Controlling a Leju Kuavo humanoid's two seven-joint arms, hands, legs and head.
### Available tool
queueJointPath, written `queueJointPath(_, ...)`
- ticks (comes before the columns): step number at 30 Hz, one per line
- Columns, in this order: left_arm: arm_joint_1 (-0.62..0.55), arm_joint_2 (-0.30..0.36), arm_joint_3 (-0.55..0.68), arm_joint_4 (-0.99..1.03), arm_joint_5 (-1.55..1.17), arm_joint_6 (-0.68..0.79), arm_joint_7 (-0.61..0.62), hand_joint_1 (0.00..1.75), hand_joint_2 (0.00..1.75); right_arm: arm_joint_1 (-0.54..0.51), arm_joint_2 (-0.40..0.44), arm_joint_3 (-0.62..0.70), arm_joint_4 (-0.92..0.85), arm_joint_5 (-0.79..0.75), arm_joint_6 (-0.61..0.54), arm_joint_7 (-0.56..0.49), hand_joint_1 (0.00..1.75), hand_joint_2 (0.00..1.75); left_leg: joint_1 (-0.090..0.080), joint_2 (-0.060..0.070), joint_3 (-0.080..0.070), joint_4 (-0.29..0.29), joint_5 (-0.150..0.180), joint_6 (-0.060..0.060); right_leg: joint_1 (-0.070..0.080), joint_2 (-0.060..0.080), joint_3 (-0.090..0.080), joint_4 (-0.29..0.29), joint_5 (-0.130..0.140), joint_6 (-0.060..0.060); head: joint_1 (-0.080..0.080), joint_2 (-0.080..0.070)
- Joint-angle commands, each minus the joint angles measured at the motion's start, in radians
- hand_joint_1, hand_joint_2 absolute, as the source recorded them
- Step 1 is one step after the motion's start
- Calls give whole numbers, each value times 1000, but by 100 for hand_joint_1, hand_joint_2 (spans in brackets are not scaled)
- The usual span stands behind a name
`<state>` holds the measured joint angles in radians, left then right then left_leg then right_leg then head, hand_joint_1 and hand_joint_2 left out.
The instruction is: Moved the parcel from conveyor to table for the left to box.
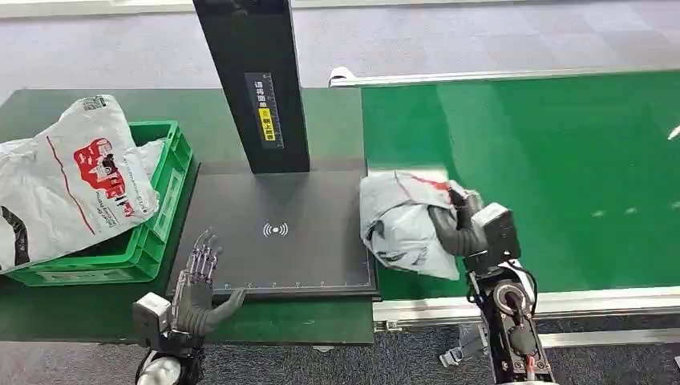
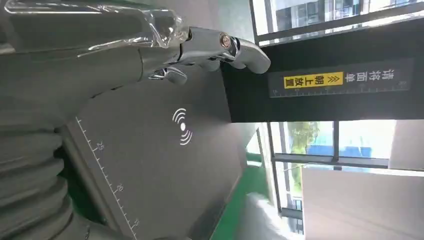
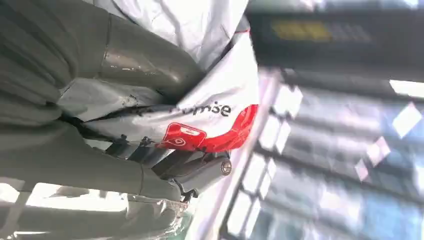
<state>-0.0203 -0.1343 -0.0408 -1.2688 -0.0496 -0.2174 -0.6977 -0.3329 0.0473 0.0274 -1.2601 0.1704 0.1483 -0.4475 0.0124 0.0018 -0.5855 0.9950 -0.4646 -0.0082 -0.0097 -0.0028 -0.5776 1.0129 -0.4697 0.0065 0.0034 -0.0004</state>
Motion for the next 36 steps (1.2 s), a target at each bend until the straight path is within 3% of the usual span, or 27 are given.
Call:
queueJointPath(1,-17,-11,29,17,1,3,1,0,175,-13,65,-107,-95,-33,-48,-12,175,175,0,1,1,0,-1,1,0,1,1,-1,0,0,0,0)
queueJointPath(9,-18,-11,28,19,0,2,0,0,175,-13,76,-121,-98,-51,-62,-24,175,175,0,1,1,-1,0,0,0,1,1,-1,0,-1,0,0)
queueJointPath(12,-37,-16,23,35,-1,5,1,0,175,-3,97,-154,-154,-137,-155,-84,175,175,0,0,1,-1,0,0,0,0,0,-1,0,0,0,0)
queueJointPath(16,-42,-24,30,9,7,51,0,0,175,2,94,-112,-169,-54,-294,-135,175,175,0,0,0,0,0,0,0,0,0,0,0,0,0,0)
queueJointPath(18,-36,-18,22,-24,19,73,0,0,175,-21,71,-50,-107,93,-406,-153,175,175,0,2,1,0,-1,0,0,2,0,0,0,0,0,0)
queueJointPath(19,-44,-12,16,-21,29,66,0,0,175,-56,48,14,5,235,-476,-121,175,175,0,4,1,0,-1,1,0,4,0,-1,1,0,0,0)
queueJointPath(21,-56,-4,0,-16,31,65,0,0,175,-119,26,97,228,320,-464,-111,175,175,0,5,2,-1,0,0,0,5,1,-2,2,0,0,0)
queueJointPath(23,-69,3,-20,-12,40,67,0,0,175,-182,18,192,419,442,-524,-166,175,175,0,8,4,-3,1,0,1,8,2,-4,3,-1,0,0)
queueJointPath(24,-93,2,-30,18,41,77,0,0,175,-239,24,273,560,571,-610,-152,175,175,1,9,4,-2,0,0,1,9,2,-3,3,-1,0,0)
queueJointPath(26,-118,-1,-33,51,51,84,0,0,175,-294,57,351,700,652,-617,-145,175,175,1,11,4,-3,1,0,1,10,1,-3,4,-1,0,0)
queueJointPath(36,-118,-1,-33,51,51,84,0,0,175,-294,57,351,700,652,-617,-145,175,175,0,2,3,-2,0,0,0,2,2,-1,1,0,0,0)
